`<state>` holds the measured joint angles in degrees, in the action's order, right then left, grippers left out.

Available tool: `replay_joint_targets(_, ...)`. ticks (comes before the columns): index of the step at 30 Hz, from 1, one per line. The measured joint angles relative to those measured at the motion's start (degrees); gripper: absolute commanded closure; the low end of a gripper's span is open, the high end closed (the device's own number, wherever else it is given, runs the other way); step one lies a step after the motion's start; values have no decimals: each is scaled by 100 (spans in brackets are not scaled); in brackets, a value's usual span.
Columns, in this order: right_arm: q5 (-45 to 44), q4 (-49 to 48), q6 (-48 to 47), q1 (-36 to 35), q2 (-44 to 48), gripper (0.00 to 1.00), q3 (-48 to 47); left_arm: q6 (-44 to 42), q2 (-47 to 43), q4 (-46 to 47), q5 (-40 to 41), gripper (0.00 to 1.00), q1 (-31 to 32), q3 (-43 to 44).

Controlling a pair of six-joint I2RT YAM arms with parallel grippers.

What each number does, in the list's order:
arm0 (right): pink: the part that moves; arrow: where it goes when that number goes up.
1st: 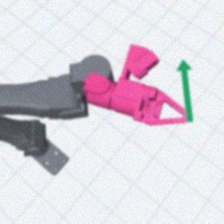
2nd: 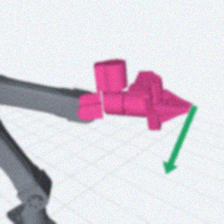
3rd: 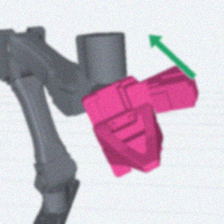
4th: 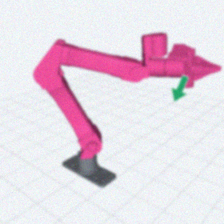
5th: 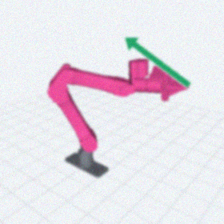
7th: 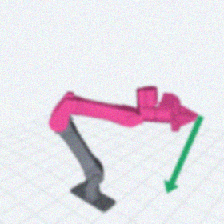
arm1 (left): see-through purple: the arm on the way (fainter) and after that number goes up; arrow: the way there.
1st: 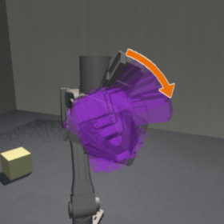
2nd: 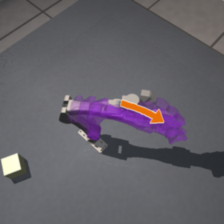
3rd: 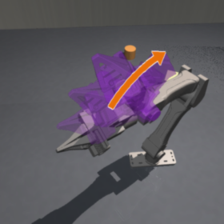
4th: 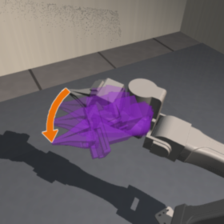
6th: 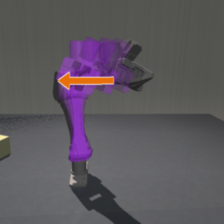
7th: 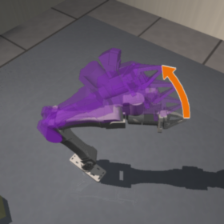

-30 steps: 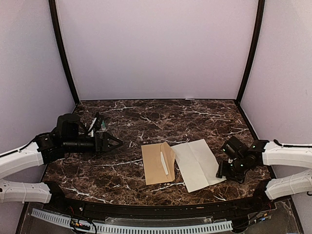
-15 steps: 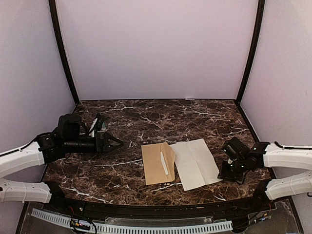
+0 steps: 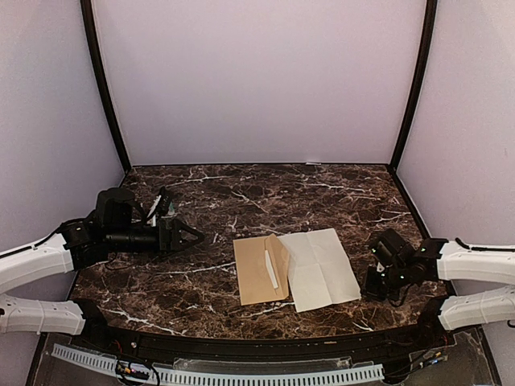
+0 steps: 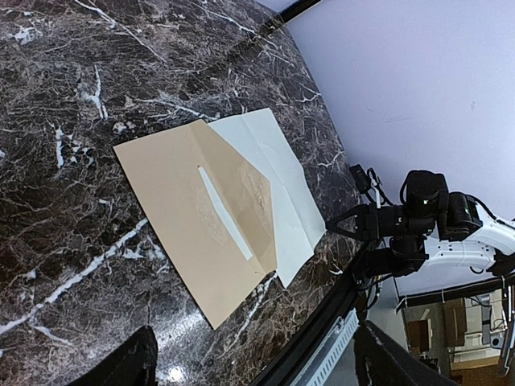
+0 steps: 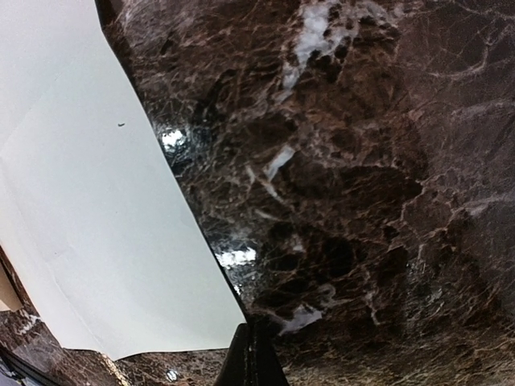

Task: Place the letter into the envelope and seal it
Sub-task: Pick up the letter from the center of the board.

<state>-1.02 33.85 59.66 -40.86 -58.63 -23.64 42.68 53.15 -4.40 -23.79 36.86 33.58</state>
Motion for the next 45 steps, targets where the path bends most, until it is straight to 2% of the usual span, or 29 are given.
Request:
replay_joint_targets(6, 13, -11, 48, 0, 236, 100, 39, 0, 0, 0, 2, 17, 0, 0)
replay_joint_targets(15, 120, -57, 111, 0, 1222, 100, -33, 0, 2, 26, -50, 17, 0, 0)
replay_joint_targets(21, 337, -278, 131, 0, 1248, 100, -83, -9, 175, 374, -251, 17, 9, 24)
replay_joint_targets(22, 319, -258, 131, 0, 1187, 91, -118, -22, 234, 409, -262, 17, 20, 48)
replay_joint_targets(26, 101, -4, 63, 0, 868, 78, -304, -46, 413, 498, -254, 17, 122, 177)
replay_joint_targets(28, 52, 81, 50, 0, 780, 64, -308, -44, 498, 616, -219, 17, 278, 219)
replay_joint_targets(31, 35, 131, -68, 0, 717, 50, -308, 2, 750, 844, -122, 18, 678, 260)
replay_joint_targets(33, 35, 125, -122, 0, 695, 47, -306, 63, 1036, 1047, -37, 19, 997, 286)
replay_joint_targets(38, 31, 2, -170, 0, 590, 47, -186, 339, 1888, 1556, 177, 21, 1679, 365)
replay_joint_targets(45, 79, -149, -146, 2, 496, 48, 149, 575, 3279, 2085, 459, 25, 2413, 1178)
